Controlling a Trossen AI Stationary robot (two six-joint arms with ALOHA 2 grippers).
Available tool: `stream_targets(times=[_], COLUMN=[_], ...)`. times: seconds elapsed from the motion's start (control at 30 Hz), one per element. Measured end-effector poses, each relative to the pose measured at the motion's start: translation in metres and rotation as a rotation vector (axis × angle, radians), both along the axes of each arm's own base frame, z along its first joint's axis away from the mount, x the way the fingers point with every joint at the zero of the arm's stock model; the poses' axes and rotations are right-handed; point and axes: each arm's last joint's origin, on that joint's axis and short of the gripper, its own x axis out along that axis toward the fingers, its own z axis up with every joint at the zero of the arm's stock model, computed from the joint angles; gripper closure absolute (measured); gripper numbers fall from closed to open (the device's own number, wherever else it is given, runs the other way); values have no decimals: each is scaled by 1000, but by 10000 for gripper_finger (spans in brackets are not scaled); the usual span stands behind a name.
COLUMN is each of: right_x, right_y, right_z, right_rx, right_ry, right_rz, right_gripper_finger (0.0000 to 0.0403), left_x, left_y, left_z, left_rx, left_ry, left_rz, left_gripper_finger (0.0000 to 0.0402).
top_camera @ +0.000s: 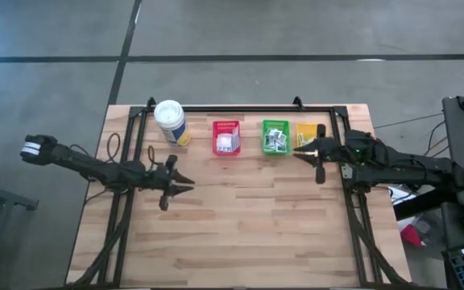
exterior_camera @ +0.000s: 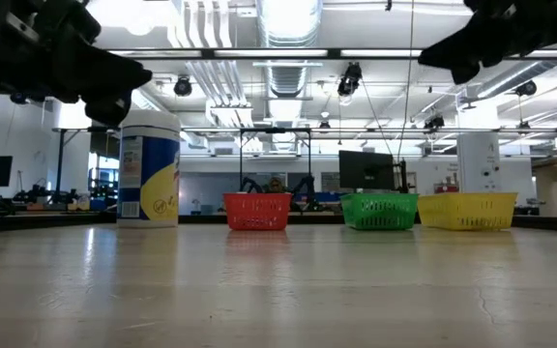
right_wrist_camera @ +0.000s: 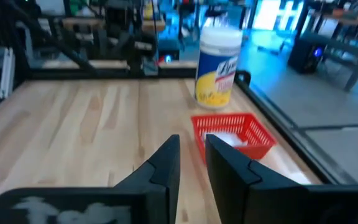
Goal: Pick & Place First Aid Supplies
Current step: Return to home position
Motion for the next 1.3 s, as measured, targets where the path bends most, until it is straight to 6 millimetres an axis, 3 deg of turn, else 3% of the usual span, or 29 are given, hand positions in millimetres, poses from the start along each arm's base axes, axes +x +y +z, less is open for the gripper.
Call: stream_targets(times=[0.5,0.83,0.93,1.3], right_x=[-37,-67,-70,-43], right_y=[8,15,16,10], right_z=[-5,2,-9,-60], right_rx=[-12,-42,-26,-5], right_ry=[-56,-257,-288,-285], right_rz=[4,3,3,23], right_gripper_finger=[347,351,351,351], left_x=[-23,-37,-42,-51], left_y=[5,10,11,13], left_z=[-11,-13,-12,-14], left_rx=[83,110,93,73], left_ry=[-36,1,-14,-7], left_rz=[25,90,91,96], left_gripper_finger=[307,307,307,307])
